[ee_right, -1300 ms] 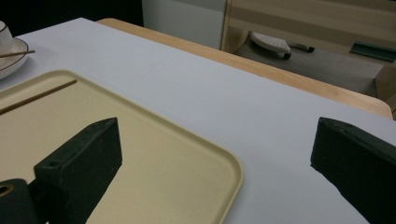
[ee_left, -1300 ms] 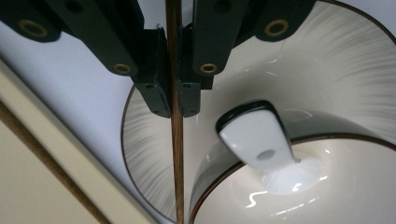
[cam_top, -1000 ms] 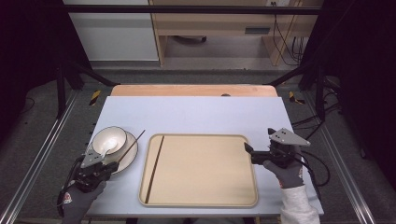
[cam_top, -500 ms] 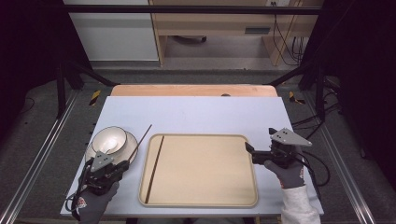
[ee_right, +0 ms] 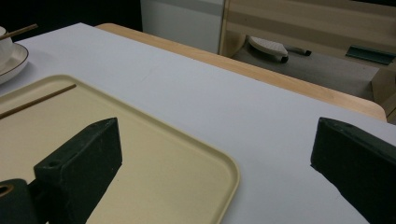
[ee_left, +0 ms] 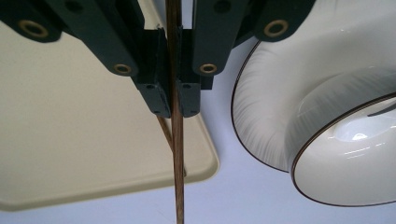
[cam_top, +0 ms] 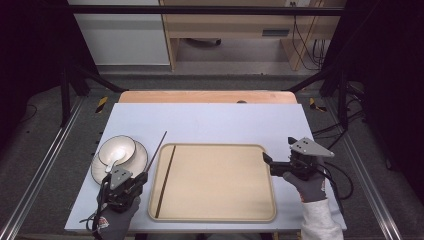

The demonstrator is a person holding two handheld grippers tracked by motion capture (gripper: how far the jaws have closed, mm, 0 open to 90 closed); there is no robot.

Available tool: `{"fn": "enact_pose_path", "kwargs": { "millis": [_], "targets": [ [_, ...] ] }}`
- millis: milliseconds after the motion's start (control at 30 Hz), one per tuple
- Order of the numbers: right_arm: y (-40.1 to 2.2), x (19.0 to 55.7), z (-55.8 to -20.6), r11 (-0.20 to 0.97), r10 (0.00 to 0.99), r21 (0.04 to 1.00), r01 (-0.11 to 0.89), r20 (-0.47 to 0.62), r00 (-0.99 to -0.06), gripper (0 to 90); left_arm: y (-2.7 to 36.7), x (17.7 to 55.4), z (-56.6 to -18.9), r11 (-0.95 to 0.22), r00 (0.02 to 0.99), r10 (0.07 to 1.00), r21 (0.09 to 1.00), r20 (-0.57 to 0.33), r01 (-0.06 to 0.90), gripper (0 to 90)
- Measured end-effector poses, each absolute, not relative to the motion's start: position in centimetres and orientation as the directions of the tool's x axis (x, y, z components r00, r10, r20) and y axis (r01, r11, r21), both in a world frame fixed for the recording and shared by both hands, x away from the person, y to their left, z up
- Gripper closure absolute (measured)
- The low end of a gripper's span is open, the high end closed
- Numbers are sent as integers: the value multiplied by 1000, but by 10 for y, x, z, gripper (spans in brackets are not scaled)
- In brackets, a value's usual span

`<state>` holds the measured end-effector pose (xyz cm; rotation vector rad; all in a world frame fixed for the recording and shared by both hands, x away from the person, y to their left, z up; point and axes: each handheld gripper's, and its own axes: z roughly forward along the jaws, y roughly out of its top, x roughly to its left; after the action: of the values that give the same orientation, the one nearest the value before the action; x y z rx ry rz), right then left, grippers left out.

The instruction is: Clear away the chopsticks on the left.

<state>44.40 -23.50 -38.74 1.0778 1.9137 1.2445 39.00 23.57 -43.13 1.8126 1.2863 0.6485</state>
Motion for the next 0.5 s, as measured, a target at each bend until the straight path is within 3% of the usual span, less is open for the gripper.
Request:
{"fn": "enact_pose_path", "kwargs": {
  "millis": [333, 500],
  "targets": [
    [-236, 444, -387, 225, 872, 927, 301, -54, -487, 22, 212, 393, -423, -107, 317, 946, 855, -70, 507, 842],
    [-237, 443, -386, 222, 873, 929, 296, -54, -484, 22, 200, 393, -423, -41, 300, 946, 869, -126, 493, 842]
  ]
}}
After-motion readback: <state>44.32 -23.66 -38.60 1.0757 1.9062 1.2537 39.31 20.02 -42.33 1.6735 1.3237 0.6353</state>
